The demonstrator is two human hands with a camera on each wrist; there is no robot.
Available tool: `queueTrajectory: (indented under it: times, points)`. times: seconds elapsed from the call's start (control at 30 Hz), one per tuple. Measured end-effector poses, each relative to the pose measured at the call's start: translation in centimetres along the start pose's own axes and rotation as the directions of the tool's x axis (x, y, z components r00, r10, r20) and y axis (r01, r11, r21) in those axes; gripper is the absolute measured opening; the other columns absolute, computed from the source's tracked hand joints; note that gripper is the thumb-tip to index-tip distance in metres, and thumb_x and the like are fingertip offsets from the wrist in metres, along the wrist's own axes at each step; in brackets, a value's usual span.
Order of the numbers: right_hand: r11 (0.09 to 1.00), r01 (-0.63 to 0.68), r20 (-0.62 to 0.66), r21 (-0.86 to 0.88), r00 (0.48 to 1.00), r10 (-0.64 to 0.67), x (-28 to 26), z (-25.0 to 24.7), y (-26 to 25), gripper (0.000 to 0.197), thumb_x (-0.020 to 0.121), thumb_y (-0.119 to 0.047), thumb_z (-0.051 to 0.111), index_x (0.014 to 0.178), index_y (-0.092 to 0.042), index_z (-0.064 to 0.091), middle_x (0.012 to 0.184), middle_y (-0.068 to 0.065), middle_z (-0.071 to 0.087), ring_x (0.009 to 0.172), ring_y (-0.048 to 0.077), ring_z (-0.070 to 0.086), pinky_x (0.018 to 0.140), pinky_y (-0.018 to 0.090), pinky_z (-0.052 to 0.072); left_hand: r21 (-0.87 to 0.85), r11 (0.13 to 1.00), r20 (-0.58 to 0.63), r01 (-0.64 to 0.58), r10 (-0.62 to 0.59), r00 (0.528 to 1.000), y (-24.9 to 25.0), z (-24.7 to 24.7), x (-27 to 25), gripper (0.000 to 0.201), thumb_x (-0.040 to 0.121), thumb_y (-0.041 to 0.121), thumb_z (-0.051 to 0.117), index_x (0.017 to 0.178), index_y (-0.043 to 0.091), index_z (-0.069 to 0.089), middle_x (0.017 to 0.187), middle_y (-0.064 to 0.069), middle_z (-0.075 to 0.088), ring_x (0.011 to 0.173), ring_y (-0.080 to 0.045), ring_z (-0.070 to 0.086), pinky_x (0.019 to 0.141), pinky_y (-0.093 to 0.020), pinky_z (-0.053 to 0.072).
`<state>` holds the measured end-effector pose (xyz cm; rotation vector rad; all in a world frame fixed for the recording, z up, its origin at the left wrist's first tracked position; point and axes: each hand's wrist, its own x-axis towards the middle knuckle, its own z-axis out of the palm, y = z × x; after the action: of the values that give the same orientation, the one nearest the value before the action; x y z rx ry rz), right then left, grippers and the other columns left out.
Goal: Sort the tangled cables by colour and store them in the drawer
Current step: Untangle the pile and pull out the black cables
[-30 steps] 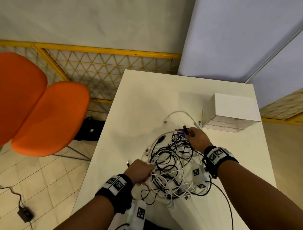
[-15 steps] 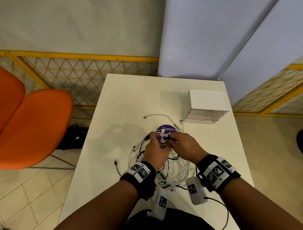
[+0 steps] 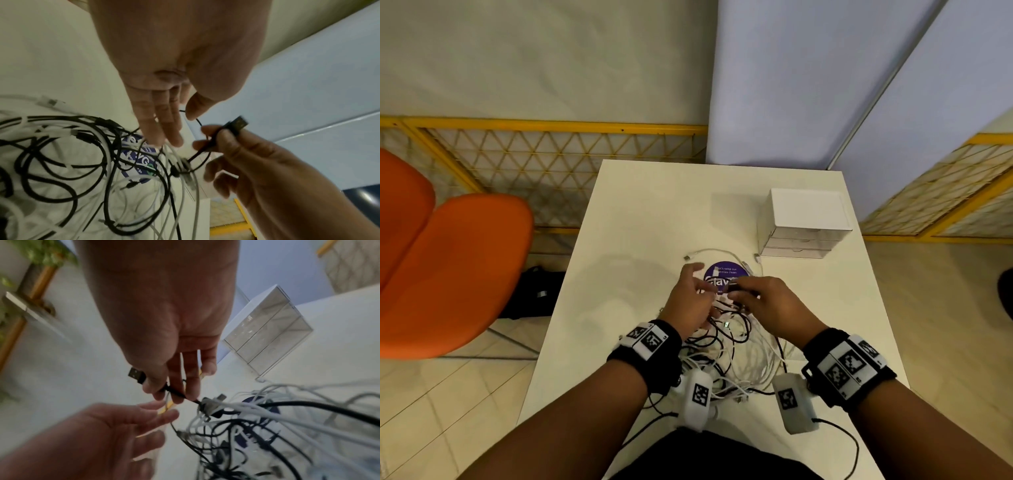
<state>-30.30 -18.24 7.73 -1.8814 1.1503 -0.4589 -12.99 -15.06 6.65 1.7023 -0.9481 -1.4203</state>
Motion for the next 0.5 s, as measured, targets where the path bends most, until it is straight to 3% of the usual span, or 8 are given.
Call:
queueTrajectory:
  times: [0.07, 0.13, 0.2, 0.23, 0.3, 0.37, 0.43, 0.5]
  points:
    - [0.985, 0.006, -0.076, 0.171, 0.997, 0.007, -0.4, -0.7, -1.5, 0.015, 0.096, -0.013, 0.06, 0.087, -0.018, 0.072, 0.07, -0.003, 0.067, 0.062, 0.016, 0.059, 0.063, 0.028, 0.049, 0.046, 0.987, 0.078, -0.155, 0.151, 0.985, 0.4, 0.2, -0.6, 0.046, 0.087, -0.003, 0.061, 0.119, 0.027, 0.05, 0.105, -0.005, 0.064, 0.07, -0.014, 0.064, 0.061, -0.031, 0.052]
    - [0.954, 0.021, -0.129, 0.297, 0.992, 0.018, -0.5, -1.3, -2.7, 0.015, 0.096, -0.006, 0.059, 0.087, -0.011, 0.07, 0.066, -0.006, 0.065, 0.058, 0.013, 0.057, 0.062, 0.022, 0.047, 0.123, 0.953, 0.167, -0.277, 0.255, 0.952, 0.7, 0.6, -0.9, 0.029, 0.087, 0.002, 0.066, 0.102, 0.026, 0.063, 0.093, 0.002, 0.067, 0.071, -0.007, 0.061, 0.068, -0.023, 0.05]
    - [0.931, 0.033, -0.165, 0.363, 0.986, 0.029, -0.6, -1.7, -3.4, 0.012, 0.096, -0.005, 0.059, 0.088, -0.001, 0.067, 0.062, -0.002, 0.063, 0.056, 0.013, 0.056, 0.06, 0.021, 0.047, 0.168, 0.915, 0.214, -0.366, 0.329, 0.92, 1.0, 1.1, -1.2, 0.01, 0.093, 0.014, 0.065, 0.09, 0.021, 0.071, 0.087, 0.003, 0.072, 0.075, -0.017, 0.063, 0.072, -0.028, 0.05]
    - [0.925, 0.04, -0.185, 0.377, 0.982, 0.032, -0.7, -1.8, -3.6, 0.012, 0.096, -0.005, 0.059, 0.087, 0.0, 0.066, 0.06, -0.001, 0.062, 0.055, 0.013, 0.055, 0.06, 0.021, 0.047, 0.188, 0.899, 0.214, -0.396, 0.356, 0.91, 1.1, 1.2, -1.3, 0.011, 0.094, 0.019, 0.064, 0.088, 0.021, 0.072, 0.087, 0.001, 0.073, 0.077, -0.024, 0.064, 0.074, -0.032, 0.05]
    - [0.918, 0.044, -0.223, 0.394, 0.973, 0.049, -0.8, -1.8, -3.6, 0.011, 0.095, -0.007, 0.061, 0.086, -0.002, 0.063, 0.063, 0.001, 0.064, 0.057, 0.016, 0.055, 0.06, 0.022, 0.047, 0.237, 0.88, 0.189, -0.412, 0.374, 0.908, 1.2, 1.4, -1.2, 0.017, 0.094, 0.03, 0.06, 0.083, 0.027, 0.072, 0.08, -0.001, 0.072, 0.072, -0.029, 0.061, 0.07, -0.037, 0.049]
    - [0.918, 0.016, -0.251, 0.396, 0.964, 0.092, -1.0, -1.6, -3.0, 0.004, 0.093, -0.014, 0.065, 0.096, -0.012, 0.063, 0.08, 0.003, 0.067, 0.063, 0.021, 0.058, 0.062, 0.023, 0.048, 0.254, 0.882, 0.146, -0.398, 0.371, 0.917, 1.5, 1.2, -1.2, 0.026, 0.095, 0.034, 0.061, 0.07, 0.033, 0.066, 0.063, 0.004, 0.063, 0.058, -0.02, 0.052, 0.061, -0.036, 0.045]
    - [0.933, -0.072, -0.178, 0.352, 0.974, 0.142, -1.4, -1.4, -2.0, 0.019, 0.092, -0.025, 0.068, 0.108, -0.027, 0.06, 0.097, -0.004, 0.064, 0.068, 0.018, 0.059, 0.066, 0.025, 0.051, 0.217, 0.894, 0.108, -0.393, 0.378, 0.92, 2.4, 0.9, -1.6, 0.035, 0.099, 0.031, 0.06, 0.064, 0.035, 0.062, 0.055, 0.011, 0.056, 0.053, -0.012, 0.049, 0.059, -0.034, 0.045]
    - [0.947, -0.137, 0.021, 0.291, 0.99, 0.137, -1.9, -0.9, -1.5, 0.021, 0.092, -0.026, 0.068, 0.111, -0.023, 0.06, 0.099, -0.006, 0.062, 0.065, 0.011, 0.057, 0.066, 0.028, 0.052, 0.148, 0.901, 0.116, -0.409, 0.395, 0.912, 3.3, 0.4, -2.1, 0.033, 0.102, 0.025, 0.056, 0.071, 0.027, 0.066, 0.063, 0.011, 0.064, 0.055, -0.01, 0.055, 0.059, -0.032, 0.049]
